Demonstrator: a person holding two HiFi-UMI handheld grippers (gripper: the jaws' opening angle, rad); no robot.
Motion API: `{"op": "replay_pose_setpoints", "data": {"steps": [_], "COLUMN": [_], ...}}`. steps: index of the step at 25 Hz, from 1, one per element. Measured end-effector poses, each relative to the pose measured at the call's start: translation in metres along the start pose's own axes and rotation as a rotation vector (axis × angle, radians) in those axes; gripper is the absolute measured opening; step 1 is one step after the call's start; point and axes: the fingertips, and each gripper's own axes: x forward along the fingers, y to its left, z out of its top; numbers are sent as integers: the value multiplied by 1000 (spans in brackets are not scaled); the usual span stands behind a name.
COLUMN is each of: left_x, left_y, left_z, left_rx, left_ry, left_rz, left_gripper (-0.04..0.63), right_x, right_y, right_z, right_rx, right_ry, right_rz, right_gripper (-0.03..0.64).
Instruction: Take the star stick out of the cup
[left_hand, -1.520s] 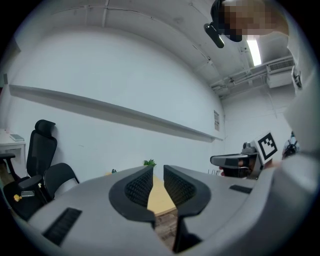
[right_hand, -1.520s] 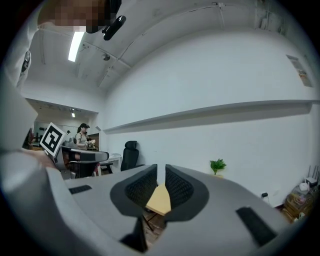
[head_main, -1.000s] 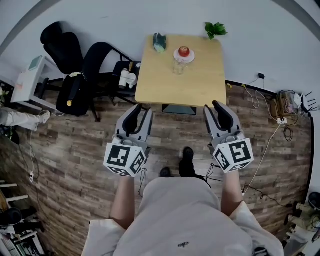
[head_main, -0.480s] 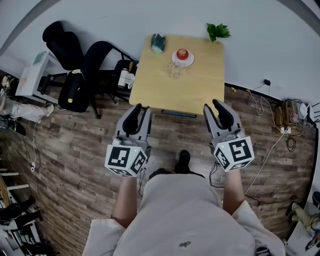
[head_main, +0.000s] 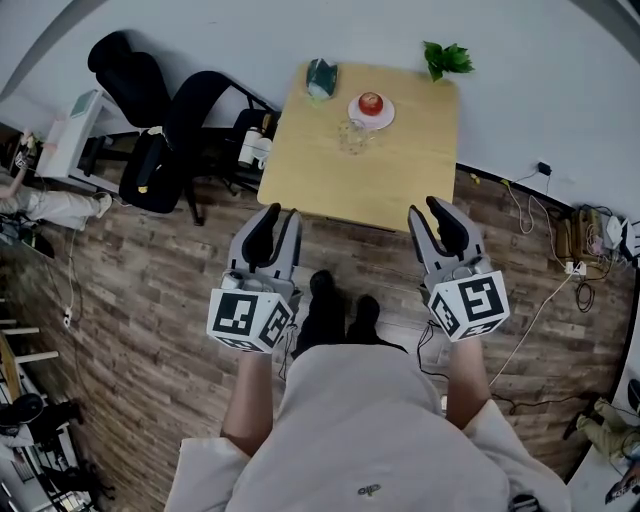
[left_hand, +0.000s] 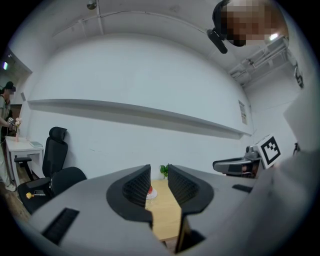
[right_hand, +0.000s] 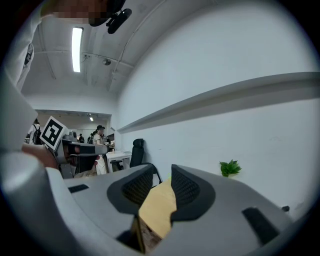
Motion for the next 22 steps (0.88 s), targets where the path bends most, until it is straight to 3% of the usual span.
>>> {"op": "replay_pose_setpoints", "data": {"steps": [6,22], "left_x": [16,109], "left_y": [25,119], "left_z": [-3,31], "left_rx": [-12,-19], "left_ry": [-2,-42], "left_rz": [10,-94], "left_gripper": [97,97], "right_x": [25,140], "right_y": [-4,-15], "right_z": [-1,41], "right_rx": [-7,-66], "right_ry": [11,21], "right_rz": [2,-82], "right_gripper": [103,104]}}
